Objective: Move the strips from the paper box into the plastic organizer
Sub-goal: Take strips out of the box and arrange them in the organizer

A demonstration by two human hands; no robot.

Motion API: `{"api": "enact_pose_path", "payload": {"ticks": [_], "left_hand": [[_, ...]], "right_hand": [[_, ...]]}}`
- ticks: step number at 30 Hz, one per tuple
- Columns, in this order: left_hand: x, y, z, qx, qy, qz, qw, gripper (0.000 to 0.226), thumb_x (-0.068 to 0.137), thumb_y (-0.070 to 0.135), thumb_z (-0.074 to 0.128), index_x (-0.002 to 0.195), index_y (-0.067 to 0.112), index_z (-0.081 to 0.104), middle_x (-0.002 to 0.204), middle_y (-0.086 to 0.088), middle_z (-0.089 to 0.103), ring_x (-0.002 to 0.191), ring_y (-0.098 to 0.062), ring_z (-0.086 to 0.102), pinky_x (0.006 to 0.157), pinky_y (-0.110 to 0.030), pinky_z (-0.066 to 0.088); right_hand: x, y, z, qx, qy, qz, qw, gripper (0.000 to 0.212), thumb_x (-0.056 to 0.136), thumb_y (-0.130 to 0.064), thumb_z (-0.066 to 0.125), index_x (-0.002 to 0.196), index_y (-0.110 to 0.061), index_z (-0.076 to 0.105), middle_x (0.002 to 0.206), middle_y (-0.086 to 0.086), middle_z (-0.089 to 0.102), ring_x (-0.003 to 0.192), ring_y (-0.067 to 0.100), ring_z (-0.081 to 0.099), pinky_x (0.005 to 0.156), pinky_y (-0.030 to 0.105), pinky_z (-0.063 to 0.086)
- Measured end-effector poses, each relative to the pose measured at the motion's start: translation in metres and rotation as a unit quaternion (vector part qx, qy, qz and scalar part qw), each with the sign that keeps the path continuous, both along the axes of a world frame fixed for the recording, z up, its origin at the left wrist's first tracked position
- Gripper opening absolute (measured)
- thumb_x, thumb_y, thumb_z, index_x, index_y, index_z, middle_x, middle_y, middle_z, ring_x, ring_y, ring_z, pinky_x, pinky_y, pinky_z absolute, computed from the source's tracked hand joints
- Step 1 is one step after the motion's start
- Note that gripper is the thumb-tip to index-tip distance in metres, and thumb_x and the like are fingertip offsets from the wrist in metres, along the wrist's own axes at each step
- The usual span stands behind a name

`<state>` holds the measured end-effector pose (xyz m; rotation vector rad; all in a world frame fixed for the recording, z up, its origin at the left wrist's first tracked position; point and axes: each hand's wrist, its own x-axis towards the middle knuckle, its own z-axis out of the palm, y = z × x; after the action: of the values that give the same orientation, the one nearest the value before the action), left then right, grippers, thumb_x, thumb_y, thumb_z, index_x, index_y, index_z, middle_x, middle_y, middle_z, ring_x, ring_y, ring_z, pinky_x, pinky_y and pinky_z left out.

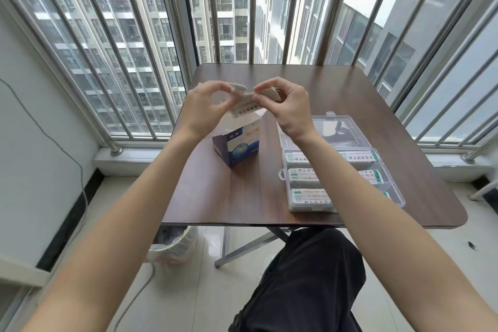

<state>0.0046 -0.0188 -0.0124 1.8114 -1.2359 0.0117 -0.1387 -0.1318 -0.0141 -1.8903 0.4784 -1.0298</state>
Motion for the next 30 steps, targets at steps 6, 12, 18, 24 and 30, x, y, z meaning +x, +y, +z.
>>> {"api": "enact_pose_path", "payload": {"ticks": [6, 12, 18, 24, 30], "left_hand": [[-0.032, -0.011, 0.015, -0.083, -0.028, -0.055, 0.995, 0.025, 0.091, 0.037, 0.058, 0.099, 0.015, 0.067, 0.09, 0.011, 0.067, 0.084, 0.0, 0.064, 0.071, -0.026, 0.056], [-0.088, -0.035, 0.004, -0.041, 0.065, -0.153, 0.985, 0.015, 0.086, 0.023, 0.067, 0.096, 0.012, 0.068, 0.084, 0.008, 0.068, 0.074, 0.005, 0.065, 0.064, -0.013, 0.052], [-0.135, -0.062, -0.018, 0.04, 0.128, -0.213, 0.968, 0.007, 0.084, 0.017, 0.069, 0.09, 0.017, 0.066, 0.081, 0.005, 0.068, 0.067, 0.004, 0.062, 0.063, -0.013, 0.051], [-0.17, -0.074, -0.022, 0.099, 0.276, -0.228, 0.928, 0.014, 0.093, 0.018, 0.056, 0.1, 0.007, 0.061, 0.083, 0.003, 0.068, 0.061, -0.002, 0.065, 0.049, -0.016, 0.048], [-0.181, -0.084, -0.023, 0.102, 0.267, -0.219, 0.933, 0.019, 0.088, 0.021, 0.063, 0.102, 0.009, 0.064, 0.089, 0.001, 0.069, 0.072, -0.005, 0.067, 0.061, -0.022, 0.055]], "right_hand": [[-0.034, -0.005, 0.015, 0.017, -0.051, -0.025, 0.998, 0.015, 0.078, -0.01, 0.075, 0.092, -0.014, 0.071, 0.087, 0.0, 0.071, 0.079, 0.01, 0.068, 0.075, 0.025, 0.057], [-0.106, -0.02, 0.003, 0.084, -0.041, -0.032, 0.995, 0.005, 0.08, -0.008, 0.073, 0.085, -0.01, 0.072, 0.079, 0.01, 0.07, 0.073, 0.018, 0.065, 0.07, 0.028, 0.057], [-0.178, -0.037, -0.019, 0.132, 0.029, -0.053, 0.989, 0.012, 0.085, -0.006, 0.066, 0.097, -0.004, 0.067, 0.08, 0.009, 0.069, 0.066, 0.012, 0.067, 0.059, 0.023, 0.056], [-0.204, -0.055, -0.03, 0.085, 0.076, -0.104, 0.988, 0.007, 0.087, -0.015, 0.067, 0.094, -0.015, 0.067, 0.081, 0.008, 0.071, 0.062, 0.011, 0.065, 0.051, 0.023, 0.05], [-0.203, -0.065, -0.035, 0.098, 0.067, -0.122, 0.985, 0.016, 0.08, -0.017, 0.075, 0.093, -0.01, 0.07, 0.083, 0.009, 0.072, 0.075, 0.023, 0.071, 0.069, 0.038, 0.059]]}}
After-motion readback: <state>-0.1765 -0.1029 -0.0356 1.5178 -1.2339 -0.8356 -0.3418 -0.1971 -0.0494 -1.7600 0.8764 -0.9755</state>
